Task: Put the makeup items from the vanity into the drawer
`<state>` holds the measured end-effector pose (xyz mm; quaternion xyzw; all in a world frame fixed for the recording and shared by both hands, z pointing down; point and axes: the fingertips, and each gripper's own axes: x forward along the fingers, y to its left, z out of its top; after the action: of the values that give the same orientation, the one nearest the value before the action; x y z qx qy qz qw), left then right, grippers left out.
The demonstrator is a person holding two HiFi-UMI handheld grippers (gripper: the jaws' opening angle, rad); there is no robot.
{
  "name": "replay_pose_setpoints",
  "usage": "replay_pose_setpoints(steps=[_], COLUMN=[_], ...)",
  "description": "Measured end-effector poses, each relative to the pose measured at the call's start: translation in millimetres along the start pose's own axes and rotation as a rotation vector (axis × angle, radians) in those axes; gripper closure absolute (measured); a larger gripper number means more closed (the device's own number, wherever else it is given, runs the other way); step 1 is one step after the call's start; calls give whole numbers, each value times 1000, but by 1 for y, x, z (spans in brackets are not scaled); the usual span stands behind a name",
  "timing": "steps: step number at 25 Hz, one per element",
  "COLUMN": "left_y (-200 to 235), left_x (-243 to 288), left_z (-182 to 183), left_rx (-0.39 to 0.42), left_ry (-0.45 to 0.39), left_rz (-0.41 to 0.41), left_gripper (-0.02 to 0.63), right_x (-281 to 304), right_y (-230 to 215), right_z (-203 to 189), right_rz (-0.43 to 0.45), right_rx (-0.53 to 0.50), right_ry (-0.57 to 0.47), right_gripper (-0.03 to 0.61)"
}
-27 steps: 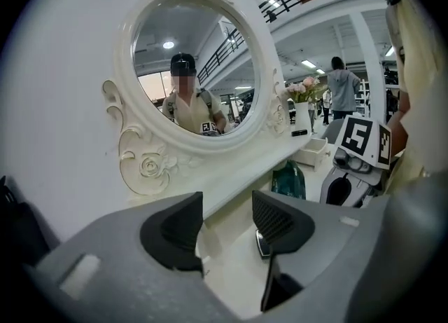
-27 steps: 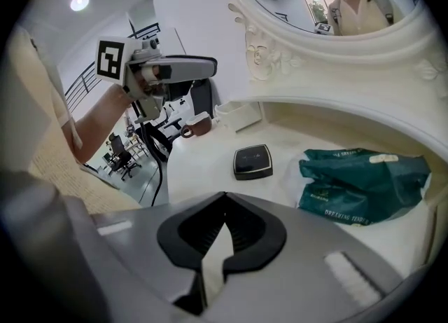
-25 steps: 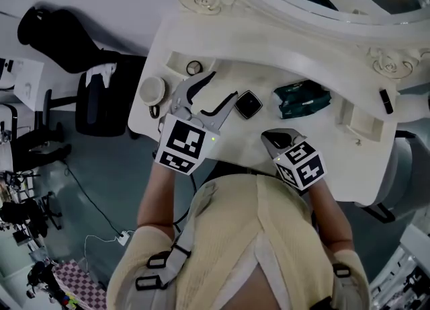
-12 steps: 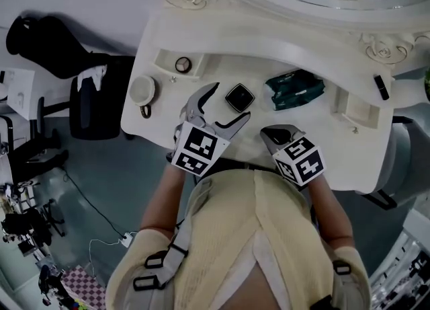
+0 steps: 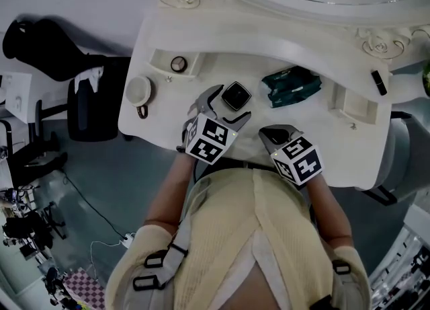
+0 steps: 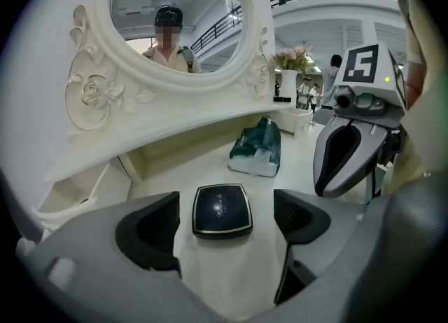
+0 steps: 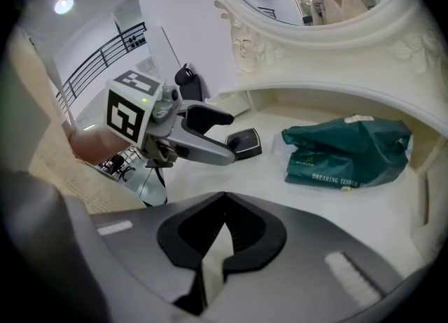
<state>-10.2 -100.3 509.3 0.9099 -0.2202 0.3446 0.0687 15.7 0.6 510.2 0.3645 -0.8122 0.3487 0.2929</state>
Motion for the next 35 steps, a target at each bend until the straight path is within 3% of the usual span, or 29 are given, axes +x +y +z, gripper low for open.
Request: replay_pose_setpoints(steps=[8, 13, 18, 20, 22, 28, 35], left_y=[4, 3, 2, 1, -2, -5, -1], left_x=[16, 21, 23, 22, 21, 15, 3], left_z=[-14, -23, -24, -24, -22, -17, -13], left_rx=[-69, -77, -96, -82, -45, 44, 52], left_ry=[48, 91, 79, 72, 54, -35, -51], left_rz=[-30, -48, -57, -64, -69, -15, 9], left_gripper=[189, 227, 239, 244, 290, 295, 298], right_x=[2, 3, 4, 4, 4, 7, 9], right_y=[1, 2, 1, 1, 1, 2, 4], right_z=[-2, -1, -2, -1, -1, 3, 7], right_rz=[4, 9, 13, 16, 18, 26, 39], right_rx=[1, 0, -1, -2, -4, -17, -37], right_ry=[7, 8, 12, 13, 13, 11, 13], right_gripper=[577, 577, 577, 577, 577, 577, 578])
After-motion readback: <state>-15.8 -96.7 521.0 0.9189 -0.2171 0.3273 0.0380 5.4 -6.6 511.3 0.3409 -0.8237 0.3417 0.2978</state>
